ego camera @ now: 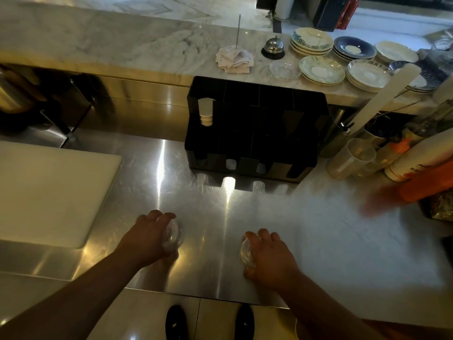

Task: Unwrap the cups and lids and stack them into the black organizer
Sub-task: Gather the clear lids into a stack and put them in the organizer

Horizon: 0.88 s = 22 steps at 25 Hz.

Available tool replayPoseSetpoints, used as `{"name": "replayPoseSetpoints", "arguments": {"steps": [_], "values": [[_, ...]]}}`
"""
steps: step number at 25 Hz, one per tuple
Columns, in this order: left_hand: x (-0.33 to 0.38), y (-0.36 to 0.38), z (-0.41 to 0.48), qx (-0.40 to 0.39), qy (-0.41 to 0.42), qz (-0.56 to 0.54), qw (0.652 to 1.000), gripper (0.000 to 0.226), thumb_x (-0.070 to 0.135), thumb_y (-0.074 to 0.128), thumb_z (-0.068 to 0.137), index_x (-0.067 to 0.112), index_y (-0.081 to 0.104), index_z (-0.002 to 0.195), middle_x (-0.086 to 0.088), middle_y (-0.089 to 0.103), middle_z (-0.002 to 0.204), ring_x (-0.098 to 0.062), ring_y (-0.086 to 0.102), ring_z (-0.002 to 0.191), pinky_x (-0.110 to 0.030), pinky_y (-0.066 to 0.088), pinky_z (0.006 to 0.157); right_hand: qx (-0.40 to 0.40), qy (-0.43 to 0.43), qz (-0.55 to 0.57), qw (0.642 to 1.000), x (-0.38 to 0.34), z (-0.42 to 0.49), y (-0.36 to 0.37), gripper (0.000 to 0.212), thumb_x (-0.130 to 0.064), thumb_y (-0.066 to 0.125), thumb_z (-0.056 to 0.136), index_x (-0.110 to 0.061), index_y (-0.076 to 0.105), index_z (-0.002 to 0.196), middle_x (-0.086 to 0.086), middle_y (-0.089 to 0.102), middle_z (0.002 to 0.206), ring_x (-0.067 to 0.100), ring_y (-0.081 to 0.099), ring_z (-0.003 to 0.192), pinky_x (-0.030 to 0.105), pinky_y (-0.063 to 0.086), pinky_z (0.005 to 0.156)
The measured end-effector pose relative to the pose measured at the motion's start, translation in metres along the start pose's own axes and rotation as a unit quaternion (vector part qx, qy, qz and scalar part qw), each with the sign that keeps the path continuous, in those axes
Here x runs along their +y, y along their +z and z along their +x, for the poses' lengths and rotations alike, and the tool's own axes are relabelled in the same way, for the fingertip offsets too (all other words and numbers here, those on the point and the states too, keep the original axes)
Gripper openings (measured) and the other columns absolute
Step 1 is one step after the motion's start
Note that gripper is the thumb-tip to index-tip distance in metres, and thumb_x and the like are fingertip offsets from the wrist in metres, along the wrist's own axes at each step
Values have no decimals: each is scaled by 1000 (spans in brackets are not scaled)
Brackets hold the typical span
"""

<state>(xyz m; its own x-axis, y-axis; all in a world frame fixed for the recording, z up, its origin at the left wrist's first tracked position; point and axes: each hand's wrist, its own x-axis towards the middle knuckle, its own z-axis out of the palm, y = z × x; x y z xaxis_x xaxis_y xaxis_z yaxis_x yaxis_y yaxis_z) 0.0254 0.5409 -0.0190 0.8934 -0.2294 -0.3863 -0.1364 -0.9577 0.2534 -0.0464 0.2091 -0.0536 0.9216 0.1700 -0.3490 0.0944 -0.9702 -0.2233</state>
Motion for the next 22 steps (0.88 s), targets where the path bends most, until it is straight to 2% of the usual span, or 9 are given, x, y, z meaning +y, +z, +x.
{"name": "replayPoseSetpoints", "arguments": {"steps": [6, 10, 22], "values": [[-39, -4, -25, 3, -45, -17, 999, 98, 59, 78, 56, 43, 38, 145, 5, 45, 141, -26, 47, 120, -41, 53, 90, 0, -7, 16, 1000, -23, 23, -1, 98, -62, 71, 61, -39, 24, 144, 2, 36, 137, 24, 45, 114, 36, 51, 84], [-59, 2, -41, 2, -61, -18, 998, 101, 67, 77, 53, 42, 42, 144, 6, 48, 137, -26, 50, 114, -39, 53, 89, 0, -16, 16, 1000, -36, 38, -1, 101, -64, 72, 60, -40, 21, 144, 2, 34, 138, 25, 44, 118, 36, 51, 85], [-62, 22, -47, -7, -46, -45, 998, 93, 61, 80, 56, 47, 42, 141, 9, 47, 137, -23, 49, 113, -39, 52, 89, 9, -18, 16, 1000, -38, 51, -2, 102, -66, 69, 57, -41, 22, 144, 2, 35, 138, 25, 45, 116, 36, 52, 81]]}}
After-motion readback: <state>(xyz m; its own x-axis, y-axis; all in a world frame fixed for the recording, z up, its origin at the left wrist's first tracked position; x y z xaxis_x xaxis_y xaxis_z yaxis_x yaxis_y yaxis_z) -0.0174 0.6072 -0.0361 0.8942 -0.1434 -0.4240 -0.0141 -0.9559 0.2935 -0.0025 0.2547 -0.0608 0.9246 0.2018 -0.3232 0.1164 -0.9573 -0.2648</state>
